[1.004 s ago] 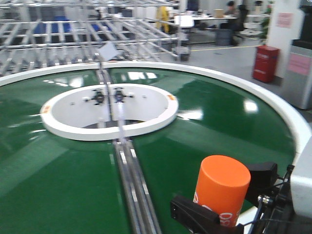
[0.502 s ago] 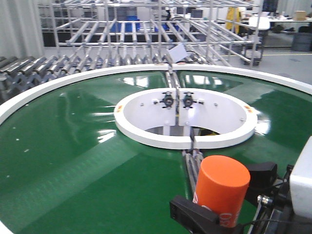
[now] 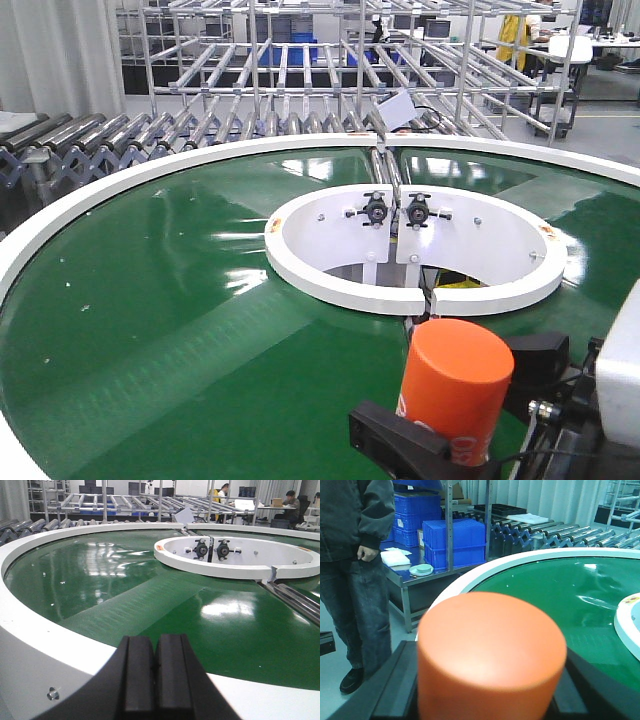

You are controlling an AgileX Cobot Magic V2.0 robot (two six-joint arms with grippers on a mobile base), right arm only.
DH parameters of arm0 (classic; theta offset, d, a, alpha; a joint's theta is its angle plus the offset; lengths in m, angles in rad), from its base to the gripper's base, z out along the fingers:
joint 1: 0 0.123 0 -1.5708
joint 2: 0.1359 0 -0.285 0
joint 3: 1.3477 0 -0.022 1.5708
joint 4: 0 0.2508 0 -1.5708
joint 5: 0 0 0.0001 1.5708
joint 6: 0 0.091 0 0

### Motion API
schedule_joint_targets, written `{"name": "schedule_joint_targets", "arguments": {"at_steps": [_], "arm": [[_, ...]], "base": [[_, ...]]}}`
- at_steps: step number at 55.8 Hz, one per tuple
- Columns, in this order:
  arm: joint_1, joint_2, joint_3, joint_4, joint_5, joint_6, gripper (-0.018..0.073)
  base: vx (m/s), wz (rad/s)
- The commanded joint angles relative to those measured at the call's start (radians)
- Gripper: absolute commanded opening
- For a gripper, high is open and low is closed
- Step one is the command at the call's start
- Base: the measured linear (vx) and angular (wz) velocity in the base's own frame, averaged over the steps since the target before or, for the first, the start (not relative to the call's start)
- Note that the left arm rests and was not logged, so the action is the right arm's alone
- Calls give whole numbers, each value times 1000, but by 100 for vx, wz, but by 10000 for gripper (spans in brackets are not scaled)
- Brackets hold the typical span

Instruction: Grab orange capacitor from left shelf to right conveyor

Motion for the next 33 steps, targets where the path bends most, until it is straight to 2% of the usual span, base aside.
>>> {"name": "schedule_joint_targets", "arguments": {"at_steps": [1,33], "arm": [[0,-7,-32,1,-85,-11,-8],[-2,-3,-32,2,-106,-10,-8]], "base": [[0,0],[0,0]]}}
